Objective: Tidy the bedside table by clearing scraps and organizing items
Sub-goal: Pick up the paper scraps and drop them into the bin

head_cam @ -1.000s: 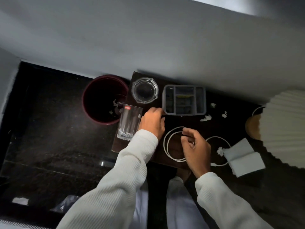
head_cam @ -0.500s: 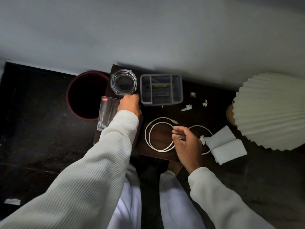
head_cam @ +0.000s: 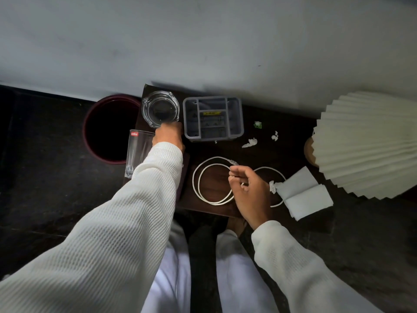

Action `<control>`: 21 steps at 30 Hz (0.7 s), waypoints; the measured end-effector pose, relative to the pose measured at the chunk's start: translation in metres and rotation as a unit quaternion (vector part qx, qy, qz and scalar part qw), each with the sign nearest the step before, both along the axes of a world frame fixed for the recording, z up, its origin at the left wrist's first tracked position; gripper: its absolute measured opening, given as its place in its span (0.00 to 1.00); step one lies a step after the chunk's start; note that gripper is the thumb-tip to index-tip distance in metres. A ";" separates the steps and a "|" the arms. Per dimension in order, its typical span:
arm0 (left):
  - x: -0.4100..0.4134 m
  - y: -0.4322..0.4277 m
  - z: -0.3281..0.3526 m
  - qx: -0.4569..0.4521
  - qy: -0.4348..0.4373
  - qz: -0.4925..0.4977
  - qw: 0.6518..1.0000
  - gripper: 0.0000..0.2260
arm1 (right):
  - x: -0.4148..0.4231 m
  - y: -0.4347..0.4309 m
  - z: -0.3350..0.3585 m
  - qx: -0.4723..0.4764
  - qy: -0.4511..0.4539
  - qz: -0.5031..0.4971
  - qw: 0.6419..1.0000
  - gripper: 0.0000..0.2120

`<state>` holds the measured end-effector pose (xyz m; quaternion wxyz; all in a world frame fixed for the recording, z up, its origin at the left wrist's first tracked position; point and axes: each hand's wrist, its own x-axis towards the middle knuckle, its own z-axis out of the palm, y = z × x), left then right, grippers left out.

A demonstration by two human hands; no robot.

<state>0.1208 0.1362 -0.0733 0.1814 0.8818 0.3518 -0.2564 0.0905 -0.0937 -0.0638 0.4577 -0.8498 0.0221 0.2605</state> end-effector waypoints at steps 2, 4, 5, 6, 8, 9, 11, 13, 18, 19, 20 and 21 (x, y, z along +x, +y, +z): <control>0.000 0.003 0.000 -0.001 -0.004 -0.004 1.000 0.16 | 0.001 0.004 0.001 0.004 0.000 -0.001 1.000 0.10; -0.001 0.006 0.001 -0.010 -0.020 0.006 1.000 0.15 | 0.002 0.008 0.004 0.007 -0.003 -0.001 1.000 0.10; -0.002 0.008 0.003 -0.015 -0.037 0.020 0.999 0.14 | 0.003 0.011 0.005 0.009 -0.005 -0.002 1.000 0.10; -0.002 0.008 0.006 -0.020 -0.056 0.038 0.998 0.13 | 0.003 0.014 0.006 0.011 -0.007 -0.002 1.000 0.10; -0.005 0.008 0.013 -0.031 -0.094 0.075 0.992 0.11 | 0.003 0.021 0.009 0.015 -0.011 0.000 1.000 0.09; -0.007 0.007 0.017 -0.035 -0.113 0.090 0.989 0.11 | 0.003 0.024 0.011 0.016 -0.015 0.000 1.000 0.09; -0.016 0.010 0.024 -0.042 -0.153 0.114 0.981 0.08 | 0.003 0.033 0.016 0.020 -0.025 -0.002 0.999 0.08; -0.028 0.014 0.031 -0.054 -0.193 0.146 0.969 0.05 | 0.002 0.044 0.020 0.027 -0.034 -0.007 0.999 0.07; -0.063 0.010 0.046 -0.236 -0.268 0.267 0.895 0.04 | 0.000 0.080 0.033 0.057 -0.049 -0.005 0.997 0.08; -0.068 0.009 0.047 -0.274 -0.273 0.276 0.880 0.05 | 0.000 0.087 0.036 0.059 -0.052 0.009 0.997 0.10; -0.073 0.010 0.049 -0.307 -0.278 0.279 0.866 0.05 | -0.001 0.095 0.038 0.061 -0.054 0.025 0.996 0.12; -0.077 0.012 0.052 -0.333 -0.286 0.279 0.854 0.06 | -0.002 0.103 0.040 0.066 -0.054 0.038 0.996 0.13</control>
